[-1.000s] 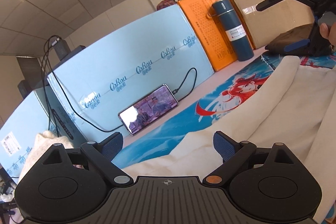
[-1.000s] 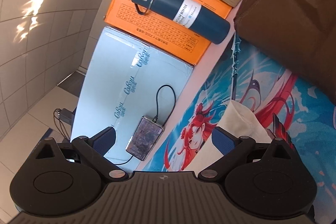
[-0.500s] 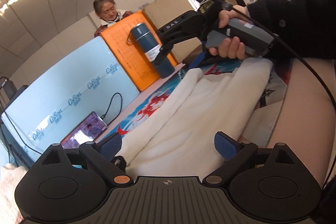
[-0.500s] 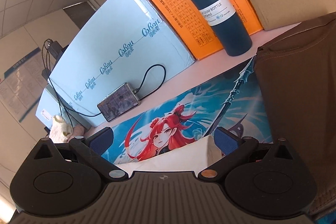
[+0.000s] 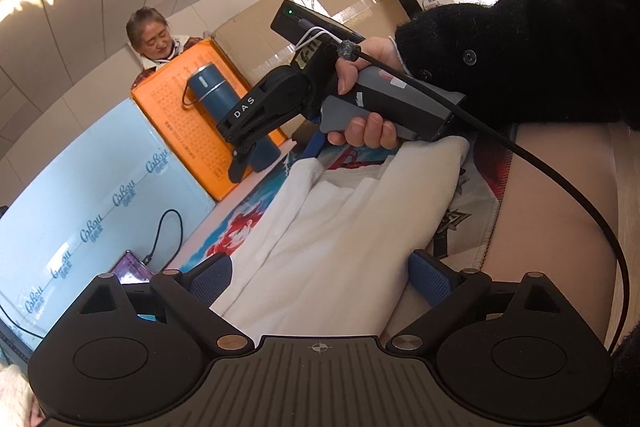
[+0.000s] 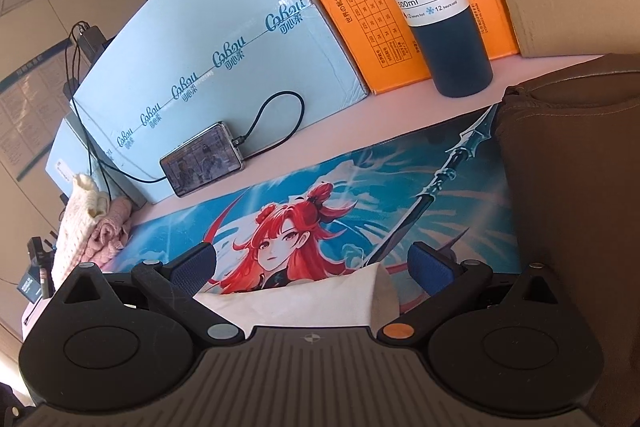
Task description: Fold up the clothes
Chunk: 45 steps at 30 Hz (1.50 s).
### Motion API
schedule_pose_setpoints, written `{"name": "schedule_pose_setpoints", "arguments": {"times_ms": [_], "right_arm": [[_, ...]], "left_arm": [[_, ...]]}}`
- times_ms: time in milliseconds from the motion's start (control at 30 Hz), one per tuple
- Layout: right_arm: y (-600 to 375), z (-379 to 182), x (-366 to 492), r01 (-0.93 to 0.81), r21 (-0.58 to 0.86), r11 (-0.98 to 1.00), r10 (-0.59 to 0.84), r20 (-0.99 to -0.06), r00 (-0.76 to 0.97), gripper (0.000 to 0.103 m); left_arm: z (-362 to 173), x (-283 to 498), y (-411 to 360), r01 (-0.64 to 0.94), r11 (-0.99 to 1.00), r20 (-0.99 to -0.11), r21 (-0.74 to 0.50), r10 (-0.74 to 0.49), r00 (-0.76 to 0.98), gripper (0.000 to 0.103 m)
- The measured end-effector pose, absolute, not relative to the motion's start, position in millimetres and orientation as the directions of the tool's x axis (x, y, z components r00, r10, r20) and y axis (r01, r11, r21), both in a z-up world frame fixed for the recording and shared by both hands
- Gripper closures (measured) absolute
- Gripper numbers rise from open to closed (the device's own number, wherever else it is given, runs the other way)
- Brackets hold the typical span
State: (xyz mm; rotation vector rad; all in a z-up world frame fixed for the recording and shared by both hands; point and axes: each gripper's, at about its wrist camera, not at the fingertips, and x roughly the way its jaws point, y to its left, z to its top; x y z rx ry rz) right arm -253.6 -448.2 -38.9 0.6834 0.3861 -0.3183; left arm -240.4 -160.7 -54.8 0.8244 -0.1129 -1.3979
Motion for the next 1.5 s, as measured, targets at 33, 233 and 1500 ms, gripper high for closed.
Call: {"name": "schedule_pose_setpoints", "arguments": {"times_ms": [33, 233, 1500], "right_arm": [[-448.5, -39.0, -253.2, 0.403, 0.552, 0.730, -0.156, -0.440, 0.885, 0.000], [-453.9, -44.8, -251.6, 0.376, 0.604, 0.703, -0.115, -0.425, 0.898, 0.000], [-275.8, 97.0, -165.2, 0.374, 0.201, 0.905, -0.270, -0.410, 0.871, 0.088]], "left_arm": [[-55.1, -241.2, -166.2, 0.819, -0.043, -0.388, 0.572, -0.894, 0.224, 0.001], [-53.2, -246.8, -192.8, 0.820, -0.033, -0.390, 0.572, -0.890, 0.236, 0.000], [7.4, -173.0, -60.8, 0.884, 0.348, 0.022, 0.314, -0.933, 0.359, 0.097]]}}
